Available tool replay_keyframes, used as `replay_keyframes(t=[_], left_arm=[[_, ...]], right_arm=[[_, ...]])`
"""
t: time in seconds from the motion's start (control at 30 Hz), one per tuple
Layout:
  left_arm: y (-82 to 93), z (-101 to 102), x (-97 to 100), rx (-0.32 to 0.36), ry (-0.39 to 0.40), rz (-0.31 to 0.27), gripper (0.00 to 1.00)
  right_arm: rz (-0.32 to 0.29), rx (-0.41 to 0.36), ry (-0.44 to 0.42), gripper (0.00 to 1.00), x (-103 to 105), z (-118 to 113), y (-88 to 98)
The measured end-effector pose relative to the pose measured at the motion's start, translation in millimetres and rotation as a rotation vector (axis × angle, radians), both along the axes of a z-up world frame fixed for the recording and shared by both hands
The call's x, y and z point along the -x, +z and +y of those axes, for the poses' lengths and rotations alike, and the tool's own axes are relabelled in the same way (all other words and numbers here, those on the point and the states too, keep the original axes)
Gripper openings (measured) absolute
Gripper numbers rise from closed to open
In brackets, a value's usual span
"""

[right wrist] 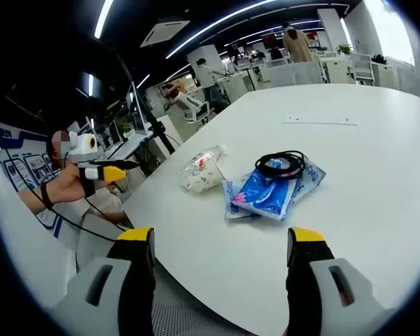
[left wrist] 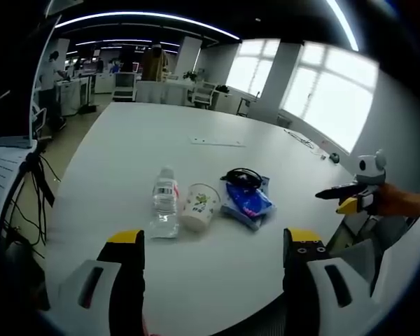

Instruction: Arrange the tabletop items into an orderly group along one side of the table until the central work area is clear of visible clutter.

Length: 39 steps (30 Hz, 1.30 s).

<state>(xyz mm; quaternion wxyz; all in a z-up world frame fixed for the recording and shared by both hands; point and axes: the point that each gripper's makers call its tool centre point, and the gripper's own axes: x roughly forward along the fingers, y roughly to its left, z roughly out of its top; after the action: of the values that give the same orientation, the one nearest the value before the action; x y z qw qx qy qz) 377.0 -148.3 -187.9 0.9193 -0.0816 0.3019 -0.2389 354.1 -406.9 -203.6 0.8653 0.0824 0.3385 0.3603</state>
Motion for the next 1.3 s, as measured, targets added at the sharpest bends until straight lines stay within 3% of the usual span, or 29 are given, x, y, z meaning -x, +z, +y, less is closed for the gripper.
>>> replay_keyframes(t=[0.87, 1.3], left_arm=[[-7.6, 6, -18.7, 0.001, 0.0, 0.021, 0.81], [-15.4, 9, -41.9, -0.015, -0.001, 0.04, 0.79]], right_arm=[[0.024, -0.005, -0.035, 0.75, 3, -4, -6.1], [0.038, -0.012, -0.055, 0.75, 4, -7, -10.7]])
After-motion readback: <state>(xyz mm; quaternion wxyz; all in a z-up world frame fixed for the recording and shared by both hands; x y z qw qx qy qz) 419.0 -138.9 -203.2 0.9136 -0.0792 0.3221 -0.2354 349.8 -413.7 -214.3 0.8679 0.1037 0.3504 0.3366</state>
